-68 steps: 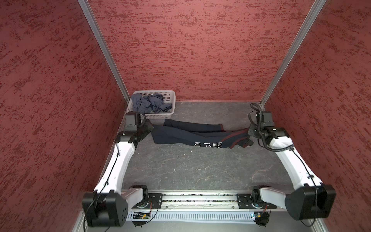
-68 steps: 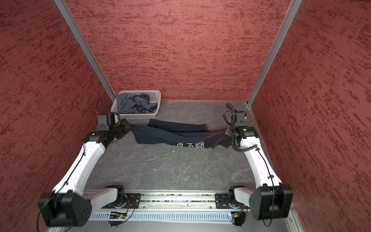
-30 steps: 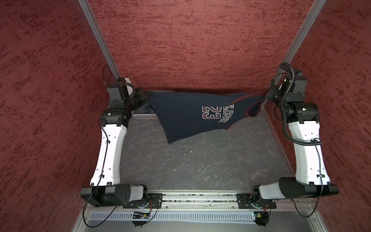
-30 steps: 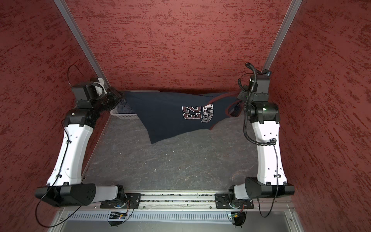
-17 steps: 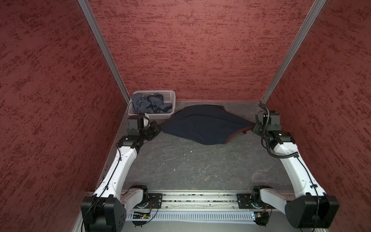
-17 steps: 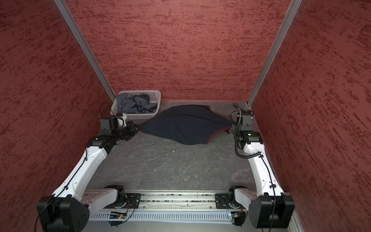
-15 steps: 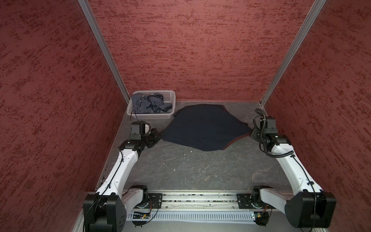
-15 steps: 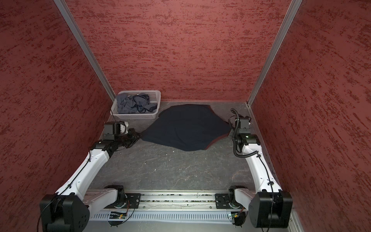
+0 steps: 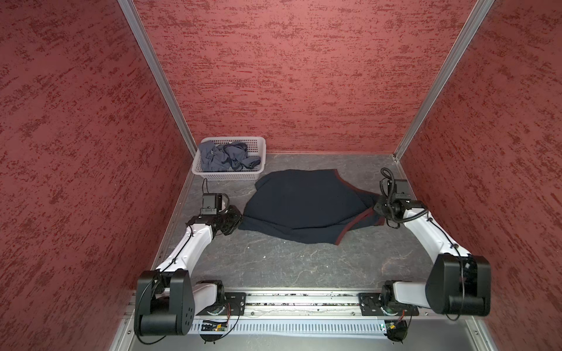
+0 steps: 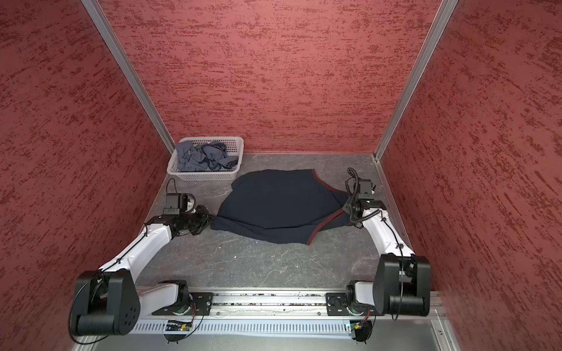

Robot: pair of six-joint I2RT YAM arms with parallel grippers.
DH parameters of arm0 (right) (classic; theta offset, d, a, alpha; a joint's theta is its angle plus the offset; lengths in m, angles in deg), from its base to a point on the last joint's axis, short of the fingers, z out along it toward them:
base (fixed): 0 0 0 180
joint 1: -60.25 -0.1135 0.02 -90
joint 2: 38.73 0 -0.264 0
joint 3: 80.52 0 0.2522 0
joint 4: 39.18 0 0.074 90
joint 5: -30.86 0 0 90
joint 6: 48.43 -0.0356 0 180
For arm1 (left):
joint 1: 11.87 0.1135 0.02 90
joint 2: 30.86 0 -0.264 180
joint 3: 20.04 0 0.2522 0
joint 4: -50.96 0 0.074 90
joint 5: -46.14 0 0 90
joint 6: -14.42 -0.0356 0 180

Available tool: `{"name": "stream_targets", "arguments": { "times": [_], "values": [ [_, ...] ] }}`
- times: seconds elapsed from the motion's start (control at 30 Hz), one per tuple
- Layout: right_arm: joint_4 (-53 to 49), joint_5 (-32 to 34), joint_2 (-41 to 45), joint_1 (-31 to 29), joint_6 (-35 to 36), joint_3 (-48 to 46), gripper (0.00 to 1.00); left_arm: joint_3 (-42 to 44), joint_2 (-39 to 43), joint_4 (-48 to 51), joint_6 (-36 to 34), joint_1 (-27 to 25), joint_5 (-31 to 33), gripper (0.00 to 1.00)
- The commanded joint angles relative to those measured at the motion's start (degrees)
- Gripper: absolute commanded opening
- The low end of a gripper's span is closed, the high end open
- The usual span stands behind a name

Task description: Fold and stack the tank tops

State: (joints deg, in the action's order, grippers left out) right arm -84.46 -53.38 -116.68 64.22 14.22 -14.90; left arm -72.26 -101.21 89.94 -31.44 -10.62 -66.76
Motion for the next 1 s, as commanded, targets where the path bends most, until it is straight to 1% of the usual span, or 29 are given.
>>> {"name": "stream_targets", "arguments": {
  "times": [0.0,0.07,0.1,0.2,0.27,0.33,0.43,0.53,0.63,0.73,0.83,0.97],
  "values": [
    [2.6,2.4,-1.6,0.3,0.4,2.8,0.45,-2.5,-3.3,-1.8,-0.9,-0.6,1.1,0.01],
    [2.0,3.6,-2.4,0.3,0.8,4.1,0.54,-3.5,-5.9,-2.0,-1.4,-1.2,0.9,0.01],
    [1.3,4.4,-2.6,0.3,0.9,5.0,0.57,-3.7,-6.8,-2.4,-1.5,-1.5,0.5,0.01],
    [-0.8,6.0,-0.2,-0.1,1.3,6.2,0.69,-4.5,-7.7,-2.7,-1.4,-2.6,1.3,0.01],
    [-2.3,6.2,2.5,-0.3,1.7,5.7,0.72,-4.5,-7.2,-2.7,-1.3,-2.9,2.4,0.01],
    [-3.0,5.2,4.8,-0.5,1.5,4.2,0.72,-4.3,-6.2,-2.5,-1.2,-2.8,3.8,0.01],
    [-4.1,0.2,7.4,-2.4,0.3,1.4,0.67,-3.8,-4.6,-2.6,-1.0,-2.9,5.2,0.02],
    [-5.8,-0.8,9.7,-9.7,-2.7,-0.8,0.67,-4.0,-4.2,-2.4,-1.4,-3.0,4.9,0.02],
    [-5.3,-5.7,12.5,-14.6,-7.1,-5.0,0.66,-4.1,-3.4,-1.4,-1.8,-3.6,4.9,0.02],
    [-4.8,-7.2,14.4,-20.4,-11.6,-9.0,0.65,-4.0,-1.5,0.9,-2.1,-4.2,6.8,0.02],
    [-1.3,-10.3,15.0,-25.0,-16.0,-13.6,0.64,-3.9,-0.4,3.0,-2.1,-4.3,8.6,0.02],
    [8.2,-17.3,13.8,-28.1,-20.5,-18.7,0.6,-2.9,-0.8,2.5,-1.1,-4.4,8.2,0.03]
  ]
}}
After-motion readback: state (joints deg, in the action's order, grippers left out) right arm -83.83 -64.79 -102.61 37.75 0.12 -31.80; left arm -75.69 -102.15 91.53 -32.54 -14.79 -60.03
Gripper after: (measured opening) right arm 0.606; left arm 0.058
